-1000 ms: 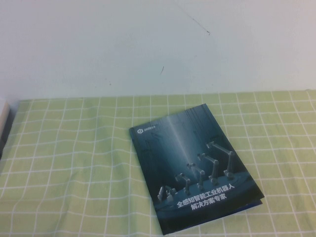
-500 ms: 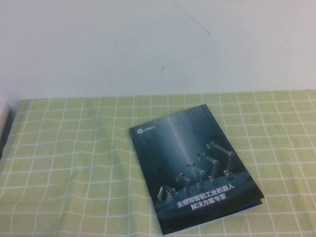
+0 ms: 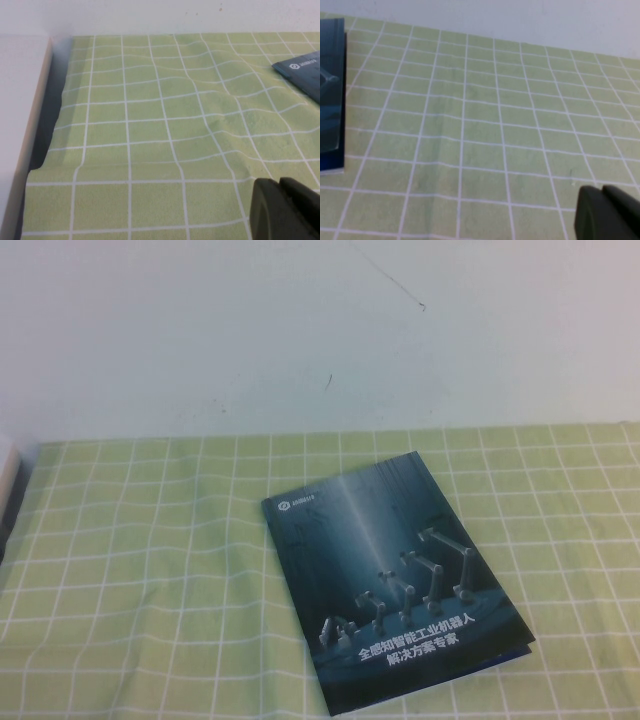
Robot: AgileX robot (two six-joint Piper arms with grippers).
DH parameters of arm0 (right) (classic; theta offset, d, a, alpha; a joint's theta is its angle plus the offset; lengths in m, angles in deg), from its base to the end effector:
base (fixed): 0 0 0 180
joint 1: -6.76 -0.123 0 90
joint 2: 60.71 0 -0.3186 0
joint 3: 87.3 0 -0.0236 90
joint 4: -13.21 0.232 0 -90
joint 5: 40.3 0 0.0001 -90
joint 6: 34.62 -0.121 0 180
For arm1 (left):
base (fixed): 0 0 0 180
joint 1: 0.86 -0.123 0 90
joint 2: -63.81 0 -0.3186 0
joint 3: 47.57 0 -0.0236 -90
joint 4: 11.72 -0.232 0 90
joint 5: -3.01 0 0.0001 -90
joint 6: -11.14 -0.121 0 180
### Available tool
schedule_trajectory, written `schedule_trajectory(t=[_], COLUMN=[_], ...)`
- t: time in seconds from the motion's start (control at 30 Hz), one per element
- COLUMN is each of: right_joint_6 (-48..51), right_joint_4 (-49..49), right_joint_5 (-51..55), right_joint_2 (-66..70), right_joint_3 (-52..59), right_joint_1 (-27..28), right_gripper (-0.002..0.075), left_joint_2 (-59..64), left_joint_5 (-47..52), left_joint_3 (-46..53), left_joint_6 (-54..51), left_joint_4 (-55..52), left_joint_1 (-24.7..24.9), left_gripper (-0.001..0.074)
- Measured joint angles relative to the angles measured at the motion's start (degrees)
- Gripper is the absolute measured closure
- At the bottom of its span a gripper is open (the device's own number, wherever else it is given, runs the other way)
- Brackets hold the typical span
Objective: Close book
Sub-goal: 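Close the open booklet and leave it lying on the table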
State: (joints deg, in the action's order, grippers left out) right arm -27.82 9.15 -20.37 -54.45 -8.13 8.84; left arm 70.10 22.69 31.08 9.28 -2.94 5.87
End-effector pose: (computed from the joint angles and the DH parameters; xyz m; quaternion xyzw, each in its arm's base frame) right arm 0.0292 -0.0040 0.1677 -0.0519 0.7933 -0.0766 0.6018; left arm 0.0284 -0.0096 0.1717 0.0179 0.7899 -0.0903 0.6063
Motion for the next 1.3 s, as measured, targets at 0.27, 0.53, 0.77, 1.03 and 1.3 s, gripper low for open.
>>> schedule_trajectory(t=[0.27,0.53,0.77,1.03,1.3], right_joint_6=[-0.35,-4.26,-4.49,-4.25,-4.22], right_joint_4=[3.24,3.01,2.97,2.97,2.97], right_joint_5=[-0.14,-0.14,-0.14,-0.14,-0.04], right_joint_2=[0.0,0.0,0.0,0.0,0.0], right_joint_3=[0.0,0.0,0.0,0.0,0.0], right_joint_1=[-0.27,-2.56,-2.88,-1.84,1.4], right_gripper=[0.0729,0.0729,0.0729,0.0729,0.0729], left_joint_2=[0.0,0.0,0.0,0.0,0.0], left_joint_5=[0.0,0.0,0.0,0.0,0.0], left_joint_3=[0.0,0.0,0.0,0.0,0.0], left_joint_6=[0.0,0.0,0.0,0.0,0.0], left_joint_4=[0.0,0.0,0.0,0.0,0.0], left_joint_1=[0.0,0.0,0.0,0.0,0.0], left_gripper=[0.0737,0.0737,0.0737,0.0738,0.0738])
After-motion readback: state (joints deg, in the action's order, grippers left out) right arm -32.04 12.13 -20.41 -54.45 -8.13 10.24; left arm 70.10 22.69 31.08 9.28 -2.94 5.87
